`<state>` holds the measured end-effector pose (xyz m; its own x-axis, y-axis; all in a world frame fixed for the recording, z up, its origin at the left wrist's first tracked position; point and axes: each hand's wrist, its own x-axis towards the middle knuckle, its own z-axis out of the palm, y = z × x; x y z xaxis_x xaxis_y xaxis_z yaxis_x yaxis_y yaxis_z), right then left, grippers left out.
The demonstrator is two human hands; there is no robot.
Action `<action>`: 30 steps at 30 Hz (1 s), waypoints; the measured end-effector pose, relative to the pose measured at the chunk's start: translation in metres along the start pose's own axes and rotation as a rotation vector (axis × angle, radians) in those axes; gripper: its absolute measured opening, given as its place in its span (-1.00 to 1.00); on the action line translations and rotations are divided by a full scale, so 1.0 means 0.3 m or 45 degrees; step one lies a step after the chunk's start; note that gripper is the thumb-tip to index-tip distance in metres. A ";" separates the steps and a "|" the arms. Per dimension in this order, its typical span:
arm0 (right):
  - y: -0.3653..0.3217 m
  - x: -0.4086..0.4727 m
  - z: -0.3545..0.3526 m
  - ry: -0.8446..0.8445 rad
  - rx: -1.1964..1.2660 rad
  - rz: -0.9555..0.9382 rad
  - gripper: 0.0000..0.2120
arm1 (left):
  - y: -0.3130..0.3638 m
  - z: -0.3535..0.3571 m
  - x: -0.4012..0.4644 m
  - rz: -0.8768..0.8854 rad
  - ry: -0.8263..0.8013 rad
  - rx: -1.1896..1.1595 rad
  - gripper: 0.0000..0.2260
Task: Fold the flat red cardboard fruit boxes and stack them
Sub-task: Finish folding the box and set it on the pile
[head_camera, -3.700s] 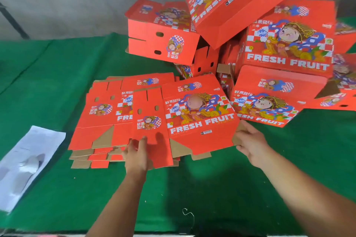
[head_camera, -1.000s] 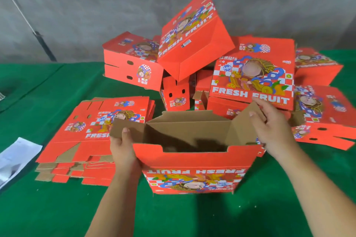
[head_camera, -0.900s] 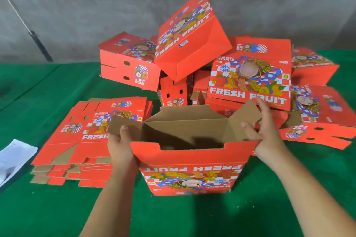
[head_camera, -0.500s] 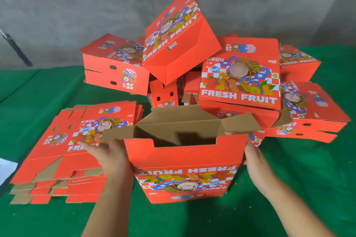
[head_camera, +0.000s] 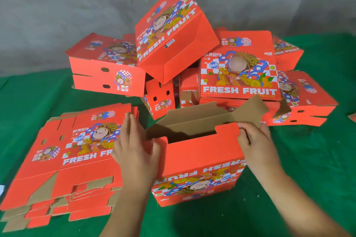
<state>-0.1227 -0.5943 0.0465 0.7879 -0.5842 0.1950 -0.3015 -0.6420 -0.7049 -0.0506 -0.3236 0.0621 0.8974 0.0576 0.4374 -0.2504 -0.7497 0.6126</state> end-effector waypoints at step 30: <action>-0.125 0.006 0.118 -0.084 -0.586 -0.485 -0.31 | -0.044 0.054 0.082 0.362 -0.379 -0.430 -0.65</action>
<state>-0.0911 -0.5537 0.0492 0.9135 -0.2481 0.3223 -0.1815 -0.9578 -0.2229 -0.0194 -0.3229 0.0542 0.8292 -0.3432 0.4411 -0.5575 -0.4514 0.6967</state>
